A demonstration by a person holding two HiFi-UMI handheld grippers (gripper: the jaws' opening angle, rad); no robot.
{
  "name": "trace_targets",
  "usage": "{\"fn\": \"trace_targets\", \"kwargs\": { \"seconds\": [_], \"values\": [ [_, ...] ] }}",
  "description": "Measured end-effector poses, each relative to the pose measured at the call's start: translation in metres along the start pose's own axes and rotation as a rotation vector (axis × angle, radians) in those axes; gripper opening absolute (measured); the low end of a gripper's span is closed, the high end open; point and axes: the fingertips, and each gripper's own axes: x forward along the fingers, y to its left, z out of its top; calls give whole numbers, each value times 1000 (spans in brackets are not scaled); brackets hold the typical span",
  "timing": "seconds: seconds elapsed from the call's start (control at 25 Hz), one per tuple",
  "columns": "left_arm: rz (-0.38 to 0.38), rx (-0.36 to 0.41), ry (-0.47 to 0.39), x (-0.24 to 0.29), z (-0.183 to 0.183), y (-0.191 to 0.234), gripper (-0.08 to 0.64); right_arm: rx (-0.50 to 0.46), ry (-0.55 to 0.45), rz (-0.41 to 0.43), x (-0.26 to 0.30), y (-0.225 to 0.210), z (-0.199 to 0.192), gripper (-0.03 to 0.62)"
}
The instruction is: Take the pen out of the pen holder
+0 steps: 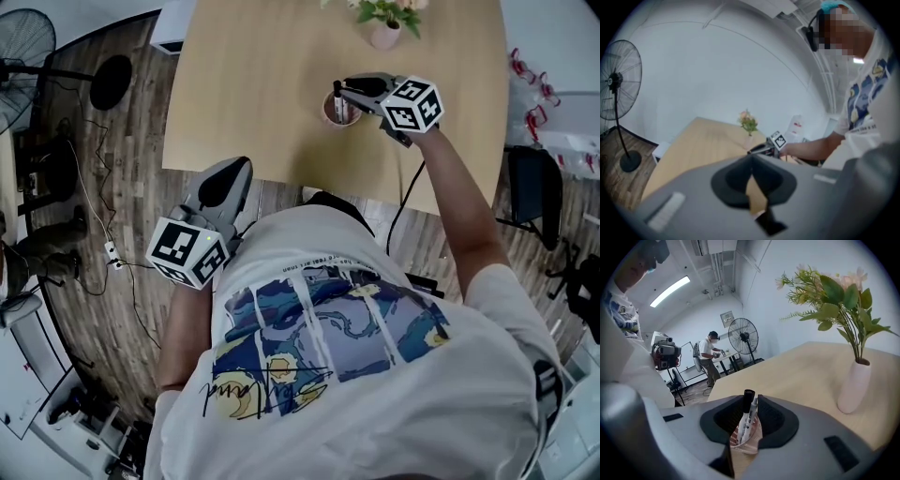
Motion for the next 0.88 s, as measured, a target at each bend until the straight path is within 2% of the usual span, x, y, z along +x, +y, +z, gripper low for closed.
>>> {"fn": "trace_targets", "kwargs": {
  "seconds": [0.16, 0.28, 0.44, 0.88],
  "values": [
    [7, -9, 12, -3, -4, -1, 11, -7, -8, 17, 1, 2, 2, 72],
    [5, -13, 22, -3, -6, -4, 9, -5, -18, 8, 0, 1, 2, 42],
    [-1, -19, 28, -2, -8, -5, 9, 6, -40, -15, -4, 1, 2, 38],
    [-57, 4, 32, -9, -10, -7, 9, 53, -124, -153, -26, 0, 1, 32]
  ]
}}
